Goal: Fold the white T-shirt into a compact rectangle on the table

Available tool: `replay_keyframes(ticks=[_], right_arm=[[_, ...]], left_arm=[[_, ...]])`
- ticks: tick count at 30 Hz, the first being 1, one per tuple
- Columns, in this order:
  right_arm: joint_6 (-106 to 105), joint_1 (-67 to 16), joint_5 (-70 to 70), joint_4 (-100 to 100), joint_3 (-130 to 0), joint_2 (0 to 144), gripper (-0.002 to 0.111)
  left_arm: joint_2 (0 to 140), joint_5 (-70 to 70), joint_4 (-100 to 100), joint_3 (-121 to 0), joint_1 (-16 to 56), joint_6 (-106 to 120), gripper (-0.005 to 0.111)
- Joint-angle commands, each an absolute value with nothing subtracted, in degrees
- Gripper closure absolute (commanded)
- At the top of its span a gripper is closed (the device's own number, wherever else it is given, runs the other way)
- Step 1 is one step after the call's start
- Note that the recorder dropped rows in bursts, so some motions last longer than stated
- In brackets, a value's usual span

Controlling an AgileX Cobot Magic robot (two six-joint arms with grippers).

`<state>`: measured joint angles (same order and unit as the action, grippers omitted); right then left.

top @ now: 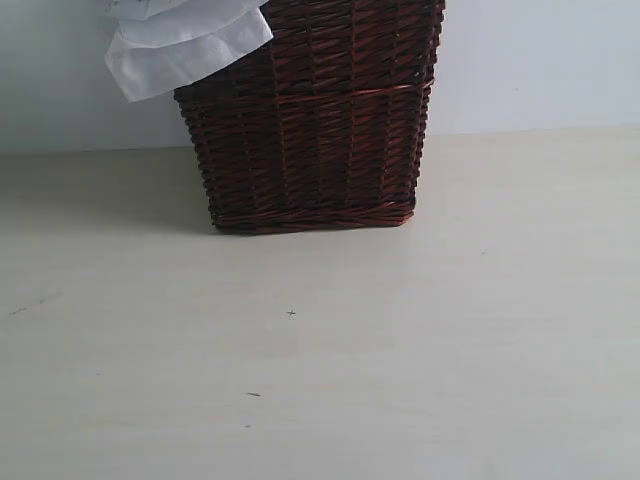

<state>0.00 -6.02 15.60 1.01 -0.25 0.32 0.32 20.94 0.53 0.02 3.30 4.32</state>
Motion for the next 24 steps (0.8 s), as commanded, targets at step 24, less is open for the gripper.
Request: replay_keyframes(ticks=[24], right_arm=[[0.0, -5.9, 15.3, 1.4, 0.0, 0.0, 0.108]], left_arm=[[0.8, -38.0, -20.6, -1.5, 3.2, -41.1, 0.107]])
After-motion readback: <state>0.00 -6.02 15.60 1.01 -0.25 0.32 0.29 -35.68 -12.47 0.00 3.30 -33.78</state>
